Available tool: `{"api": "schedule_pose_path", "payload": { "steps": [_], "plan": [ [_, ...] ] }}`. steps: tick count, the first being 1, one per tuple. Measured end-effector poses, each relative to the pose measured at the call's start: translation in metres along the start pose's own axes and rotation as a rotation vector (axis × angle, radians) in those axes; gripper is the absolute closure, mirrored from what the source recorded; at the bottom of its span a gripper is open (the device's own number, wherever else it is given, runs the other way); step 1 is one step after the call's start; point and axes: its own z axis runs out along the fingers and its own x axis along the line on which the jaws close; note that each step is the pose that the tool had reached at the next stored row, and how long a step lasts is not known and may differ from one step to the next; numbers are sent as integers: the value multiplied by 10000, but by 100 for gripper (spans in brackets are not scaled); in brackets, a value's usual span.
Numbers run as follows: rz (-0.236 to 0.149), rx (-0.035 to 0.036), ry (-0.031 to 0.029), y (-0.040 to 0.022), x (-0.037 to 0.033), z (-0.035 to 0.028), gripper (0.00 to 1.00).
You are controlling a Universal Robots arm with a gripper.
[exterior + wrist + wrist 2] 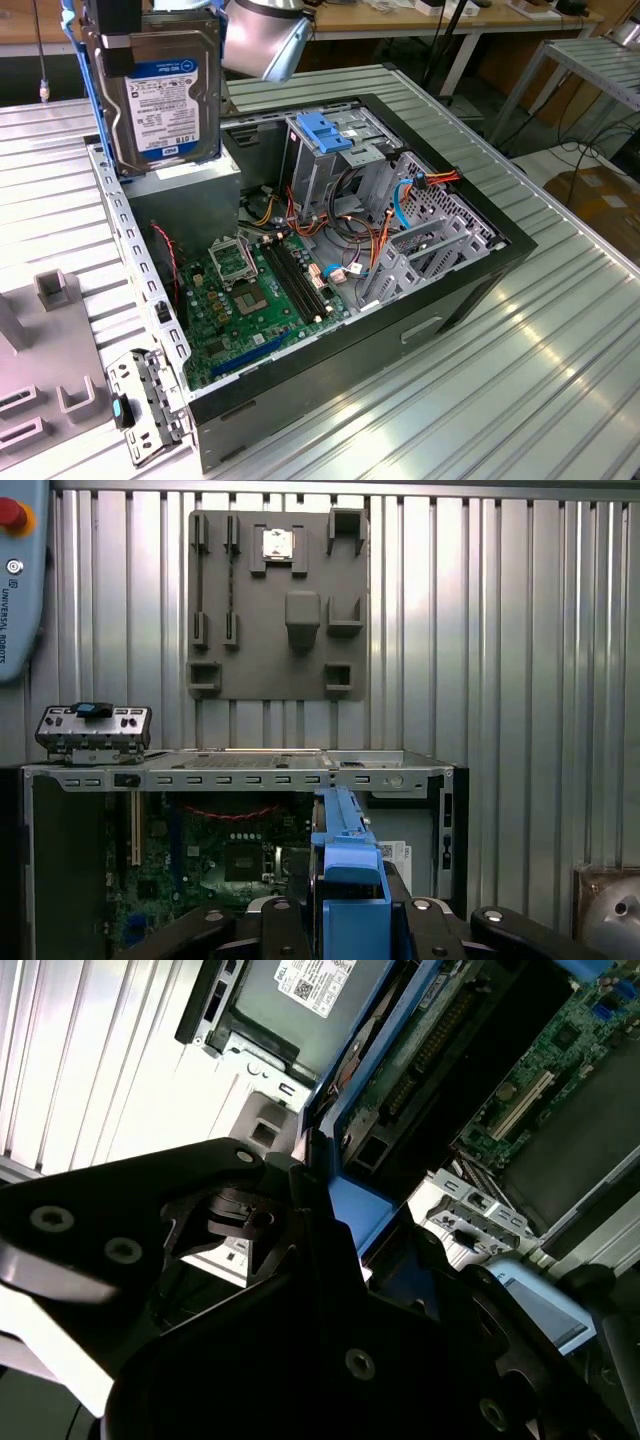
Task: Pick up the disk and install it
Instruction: 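Reach for the disk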
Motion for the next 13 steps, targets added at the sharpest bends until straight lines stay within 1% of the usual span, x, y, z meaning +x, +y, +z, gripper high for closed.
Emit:
{"api": "schedule_pose_path", "payload": {
  "steps": [2,4,6,9,11,13],
  "plan": [
    [0,0,0,-101,8,2,63],
    [1,1,0,-167,15,3,63],
    [1,0,0,-248,25,4,63],
    [1,0,-1,-319,36,6,63],
    [1,0,0,-351,38,6,63],
    [3,1,-1,-356,38,7,63]
  ]
}}
